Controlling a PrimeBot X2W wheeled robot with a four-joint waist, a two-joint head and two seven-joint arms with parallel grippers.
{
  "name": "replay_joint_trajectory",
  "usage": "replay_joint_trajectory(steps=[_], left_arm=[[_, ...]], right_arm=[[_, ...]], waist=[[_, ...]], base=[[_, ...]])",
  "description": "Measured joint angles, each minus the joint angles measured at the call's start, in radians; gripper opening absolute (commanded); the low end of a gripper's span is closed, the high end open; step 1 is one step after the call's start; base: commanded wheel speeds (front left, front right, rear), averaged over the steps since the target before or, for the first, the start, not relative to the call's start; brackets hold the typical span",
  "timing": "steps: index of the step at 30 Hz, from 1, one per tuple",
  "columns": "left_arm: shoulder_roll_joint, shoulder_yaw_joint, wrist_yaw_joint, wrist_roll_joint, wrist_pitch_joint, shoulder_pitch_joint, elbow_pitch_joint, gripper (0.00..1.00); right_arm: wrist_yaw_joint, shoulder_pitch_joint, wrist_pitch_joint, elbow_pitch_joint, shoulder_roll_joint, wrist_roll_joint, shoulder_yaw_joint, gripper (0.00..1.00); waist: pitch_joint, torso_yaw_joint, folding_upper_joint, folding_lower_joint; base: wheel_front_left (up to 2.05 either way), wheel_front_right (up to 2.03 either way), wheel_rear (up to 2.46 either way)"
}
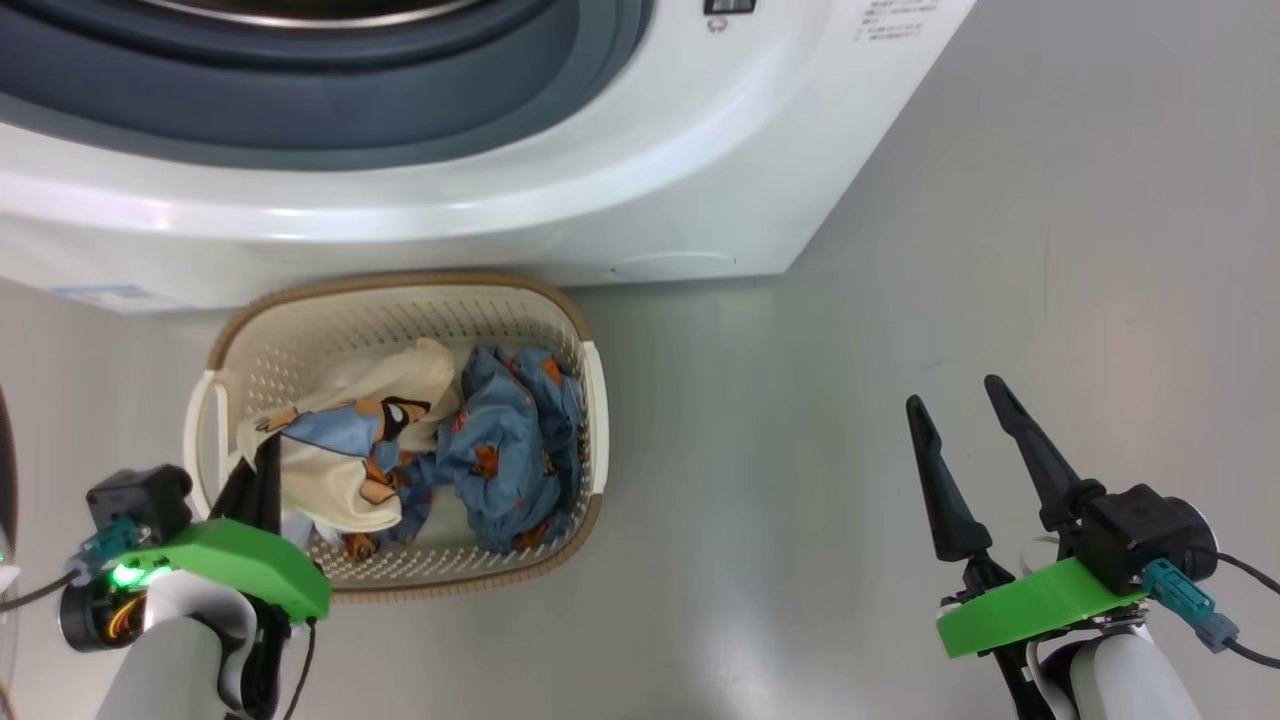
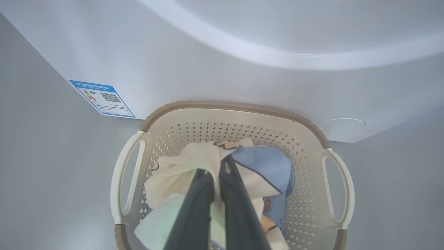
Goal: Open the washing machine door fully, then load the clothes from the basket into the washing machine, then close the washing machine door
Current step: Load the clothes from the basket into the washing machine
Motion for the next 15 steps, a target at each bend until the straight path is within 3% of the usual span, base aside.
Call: replay_joint_trajectory(steps=[15], left_arm=[[-0.038,0.073,0.011,0.082,-0.002,0.158,-0.256,0.00]], right_arm=[[0.000,0.049,-0.001,0.021,0.001,0.013,0.012,1.00]], waist=[[-0.139,-0.005,0.0000,0.0000]], base=[[0.00,0.00,0.00]])
